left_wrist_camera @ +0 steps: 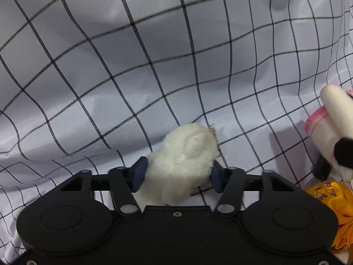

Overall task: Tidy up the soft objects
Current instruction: 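Close the left tool on the white plush while the right tool grips the towel roll, then carry the white plush with the left tool while the right tool carries the towel roll to the basket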

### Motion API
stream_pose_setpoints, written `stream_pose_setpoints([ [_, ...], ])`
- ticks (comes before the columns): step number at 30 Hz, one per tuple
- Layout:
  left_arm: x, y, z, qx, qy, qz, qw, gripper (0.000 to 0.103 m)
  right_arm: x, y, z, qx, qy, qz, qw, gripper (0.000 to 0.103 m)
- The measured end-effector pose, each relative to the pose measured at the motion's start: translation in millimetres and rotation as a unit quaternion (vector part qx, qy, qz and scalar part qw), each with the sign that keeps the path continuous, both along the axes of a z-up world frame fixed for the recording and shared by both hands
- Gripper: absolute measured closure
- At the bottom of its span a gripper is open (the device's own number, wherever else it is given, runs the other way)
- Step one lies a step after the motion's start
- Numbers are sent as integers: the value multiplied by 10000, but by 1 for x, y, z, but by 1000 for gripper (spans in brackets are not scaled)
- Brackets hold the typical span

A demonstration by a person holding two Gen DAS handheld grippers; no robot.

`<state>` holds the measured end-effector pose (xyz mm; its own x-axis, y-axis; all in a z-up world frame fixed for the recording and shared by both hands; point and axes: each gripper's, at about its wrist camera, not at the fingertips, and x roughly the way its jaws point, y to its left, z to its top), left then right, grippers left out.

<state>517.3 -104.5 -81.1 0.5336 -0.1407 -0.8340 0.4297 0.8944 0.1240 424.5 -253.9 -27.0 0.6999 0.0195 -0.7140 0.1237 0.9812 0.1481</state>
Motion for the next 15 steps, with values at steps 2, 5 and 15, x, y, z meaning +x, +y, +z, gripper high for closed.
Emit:
stream_pose_setpoints([
  [2, 0, 0, 5, -65, -43, 39, 10000, 53, -1, 0, -1, -3, 1, 4, 10000, 27],
  [5, -1, 3, 13, -133, -136, 119, 9997, 53, -3, 0, 0, -17, -10, -7, 10000, 27],
  [15, -47, 15, 66, -291, -641, 284, 9971, 53, -26, -5, 18, -12, -162, -90, 9998, 27],
])
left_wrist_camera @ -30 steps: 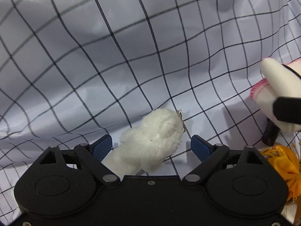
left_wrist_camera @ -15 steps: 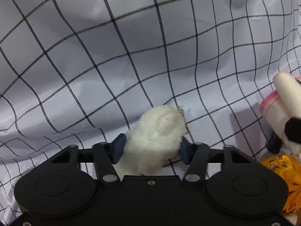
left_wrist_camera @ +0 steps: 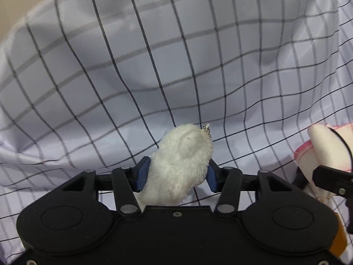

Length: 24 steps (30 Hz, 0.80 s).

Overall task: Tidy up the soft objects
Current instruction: 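Carry the white plush with the left tool while the right tool carries the towel roll to the basket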

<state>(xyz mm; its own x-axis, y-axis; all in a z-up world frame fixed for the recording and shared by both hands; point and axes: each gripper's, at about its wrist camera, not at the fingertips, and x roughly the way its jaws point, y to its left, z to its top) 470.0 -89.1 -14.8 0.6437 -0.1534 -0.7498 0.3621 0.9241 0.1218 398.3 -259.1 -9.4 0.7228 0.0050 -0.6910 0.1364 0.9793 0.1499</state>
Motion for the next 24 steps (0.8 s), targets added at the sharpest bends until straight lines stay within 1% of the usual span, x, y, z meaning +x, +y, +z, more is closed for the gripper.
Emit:
stream_pose_setpoints([
  [5, -35, 3, 33, -52, -188, 43, 9998, 53, -24, 0, 15, -29, -109, 3, 9999, 27],
  [11, -84, 18, 66, -254, -205, 211, 9992, 52, -63, 3, 34, -61, -250, 74, 9996, 27],
  [13, -105, 16, 79, -285, -226, 258, 9990, 52, -79, 5, 39, -66, -298, 120, 9995, 27],
  [18, -150, 24, 96, -396, -224, 437, 9980, 52, -124, 11, 51, -74, -439, 241, 9987, 27],
  [21, -180, 32, 103, -540, -227, 444, 9973, 52, -154, 16, 56, -91, -534, 351, 9979, 27],
  [24, -210, 37, 110, -559, -317, 463, 9969, 52, -184, 20, 60, -58, -612, 447, 9971, 27],
])
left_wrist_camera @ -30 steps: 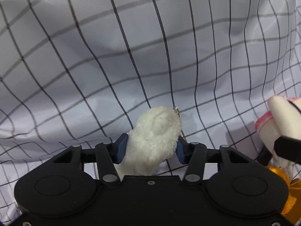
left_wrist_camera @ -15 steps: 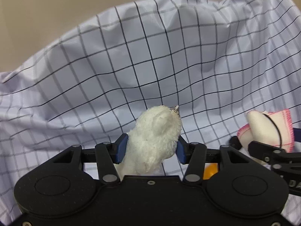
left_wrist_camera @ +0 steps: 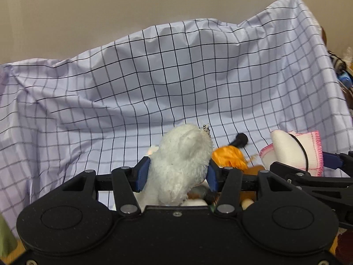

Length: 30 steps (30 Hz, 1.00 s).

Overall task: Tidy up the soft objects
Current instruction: 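Carry the white plush with the left tool while the right tool carries the towel roll to the basket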

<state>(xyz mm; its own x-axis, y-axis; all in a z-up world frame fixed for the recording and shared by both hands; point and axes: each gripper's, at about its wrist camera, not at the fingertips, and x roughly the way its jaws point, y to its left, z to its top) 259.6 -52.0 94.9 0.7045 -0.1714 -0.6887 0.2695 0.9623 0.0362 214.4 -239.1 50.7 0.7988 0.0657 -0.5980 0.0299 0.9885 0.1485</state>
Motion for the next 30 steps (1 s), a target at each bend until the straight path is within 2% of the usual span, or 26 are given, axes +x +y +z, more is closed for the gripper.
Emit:
stream_pose_setpoints([
  [7, -67, 12, 0, -87, -189, 53, 9998, 52, -72, 6, -2, 89, -112, 108, 9998, 27],
  [14, -121, 23, -19, -331, 10, 238, 9992, 52, -127, -5, -13, 323, -82, 66, 9994, 27],
  [19, -156, 20, -33, -281, 41, 324, 9991, 52, -161, -7, -23, 378, -44, 130, 9992, 27],
  [30, -205, 20, -59, -439, 260, 564, 9971, 52, -227, -13, -39, 389, -159, 54, 9991, 27],
])
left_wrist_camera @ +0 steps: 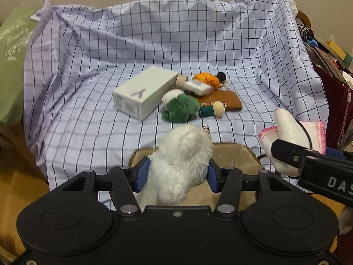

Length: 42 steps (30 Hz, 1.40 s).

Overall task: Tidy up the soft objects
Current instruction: 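Carry the white plush with the left tool while the right tool carries the towel roll to the basket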

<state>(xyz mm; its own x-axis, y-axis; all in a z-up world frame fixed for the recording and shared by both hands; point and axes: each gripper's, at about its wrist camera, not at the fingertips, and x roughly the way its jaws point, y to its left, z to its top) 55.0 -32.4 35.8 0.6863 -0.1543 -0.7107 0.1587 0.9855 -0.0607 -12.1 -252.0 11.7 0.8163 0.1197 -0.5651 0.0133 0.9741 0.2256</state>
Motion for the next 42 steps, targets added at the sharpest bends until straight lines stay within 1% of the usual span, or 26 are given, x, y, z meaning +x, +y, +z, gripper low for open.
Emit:
stream_pose_setpoints([
  [6, -9, 2, -16, -33, 163, 211, 9996, 52, -17, 4, -8, -127, 20, 14, 9999, 27],
  [11, -10, 5, -37, -23, 436, 342, 9985, 52, -17, 7, -20, -220, 215, 40, 9995, 27],
  [14, -14, 6, -43, -5, 500, 357, 9981, 51, -15, 10, -25, -307, 316, 82, 9990, 27],
  [18, -19, 5, -43, 39, 427, 376, 9984, 51, -12, 12, -31, -325, 479, 196, 9981, 27],
  [23, -23, 7, -42, -32, 372, 486, 9981, 51, -10, 13, -34, -325, 563, 232, 9976, 27],
  [29, -28, 7, -44, -24, 295, 551, 9980, 51, -9, 12, -37, -311, 646, 221, 9972, 27],
  [39, -33, 7, -38, -167, 131, 571, 9981, 50, -6, 10, -38, -309, 692, 196, 9969, 27],
  [42, -34, 6, -36, -120, 66, 609, 9981, 48, -6, 9, -38, -306, 693, 182, 9970, 27],
])
